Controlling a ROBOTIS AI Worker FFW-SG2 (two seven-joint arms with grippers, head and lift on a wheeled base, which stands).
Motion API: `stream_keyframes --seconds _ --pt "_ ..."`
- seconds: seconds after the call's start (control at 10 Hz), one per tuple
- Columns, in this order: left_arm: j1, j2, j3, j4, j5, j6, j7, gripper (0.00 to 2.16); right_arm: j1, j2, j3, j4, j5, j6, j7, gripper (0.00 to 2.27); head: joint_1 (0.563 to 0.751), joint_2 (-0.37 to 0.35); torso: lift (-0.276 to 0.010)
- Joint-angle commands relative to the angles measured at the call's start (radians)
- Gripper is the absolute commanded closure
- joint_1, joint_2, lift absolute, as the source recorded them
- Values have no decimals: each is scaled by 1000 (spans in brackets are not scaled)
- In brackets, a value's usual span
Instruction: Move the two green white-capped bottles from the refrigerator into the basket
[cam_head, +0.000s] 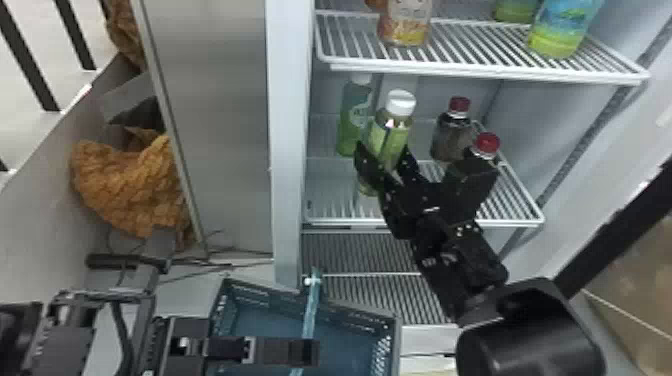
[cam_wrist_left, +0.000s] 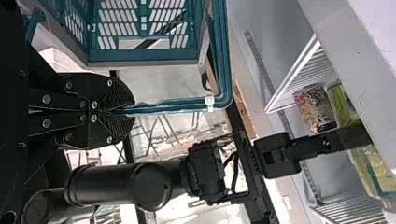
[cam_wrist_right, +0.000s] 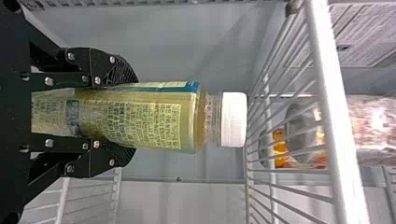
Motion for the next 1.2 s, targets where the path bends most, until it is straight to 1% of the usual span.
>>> stream_keyframes --seconds 0.0,0.2,0.4,0.8,1.1 --pt "0 0 0 0 0 1 0 1161 60 -14 -10 -100 -19 57 13 911 695 -138 -263" --pt "3 -2 6 0 0 1 0 1161 159 -32 -32 -248 -41 158 34 911 695 -139 -263" --pt "5 0 12 -5 0 1 0 1161 259 -37 -60 -370 -57 239 56 911 695 -142 -263" --pt "5 -2 14 -5 -2 1 0 1161 411 -40 -82 -564 -97 401 93 911 695 -144 -263" --pt "8 -2 18 -5 0 1 0 1161 492 -35 -118 -611 -179 594 146 911 695 -131 -263"
